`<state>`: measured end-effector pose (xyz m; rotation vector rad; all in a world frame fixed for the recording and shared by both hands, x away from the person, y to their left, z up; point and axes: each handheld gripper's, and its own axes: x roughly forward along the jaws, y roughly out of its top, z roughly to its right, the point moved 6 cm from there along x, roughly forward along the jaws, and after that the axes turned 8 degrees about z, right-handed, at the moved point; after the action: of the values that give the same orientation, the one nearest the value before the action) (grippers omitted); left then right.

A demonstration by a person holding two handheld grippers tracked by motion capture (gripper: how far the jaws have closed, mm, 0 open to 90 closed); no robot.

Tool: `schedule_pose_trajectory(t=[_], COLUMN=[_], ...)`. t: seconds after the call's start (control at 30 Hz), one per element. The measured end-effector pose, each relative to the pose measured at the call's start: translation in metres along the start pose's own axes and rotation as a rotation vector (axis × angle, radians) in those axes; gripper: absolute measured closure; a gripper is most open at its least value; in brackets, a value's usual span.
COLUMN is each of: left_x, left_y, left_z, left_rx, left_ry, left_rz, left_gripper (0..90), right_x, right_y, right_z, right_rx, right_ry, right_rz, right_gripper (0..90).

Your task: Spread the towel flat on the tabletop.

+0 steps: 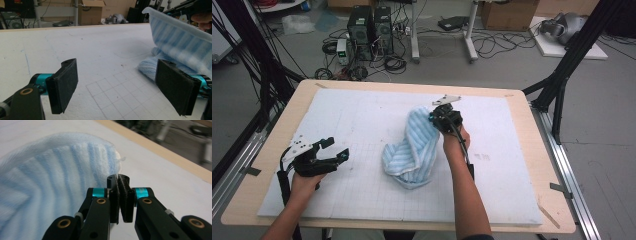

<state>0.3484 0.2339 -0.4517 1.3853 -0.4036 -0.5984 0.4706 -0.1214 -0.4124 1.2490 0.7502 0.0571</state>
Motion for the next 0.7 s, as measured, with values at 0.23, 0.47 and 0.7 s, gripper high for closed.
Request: schedule_pose_trajectory(t=[0.23, 0.47, 0.7], left_x=[0.001, 0.004, 0.02], left_y=[0.0, 0.001, 0.001], left_z=[0.001, 0.01, 0.038], left_rx=[0.0, 0.004, 0.018], left_ry=[-0.008, -0.06, -0.176], left_rz=[0.0, -0.011, -0.046], left_gripper=[19.4, 25.1, 28.0], right_x=[-0.002, -0.01, -0.054], right_y=[-0.013, -0.025, -0.049], right_z=[0.036, 0.031, 0.011], right_rx=[0.112, 0.137, 0.077], right_ry=[-0.138, -0.08, 0.002], right_rz=[-0.023, 0.001, 0.064], right_gripper=[86.9, 58.6, 40.4])
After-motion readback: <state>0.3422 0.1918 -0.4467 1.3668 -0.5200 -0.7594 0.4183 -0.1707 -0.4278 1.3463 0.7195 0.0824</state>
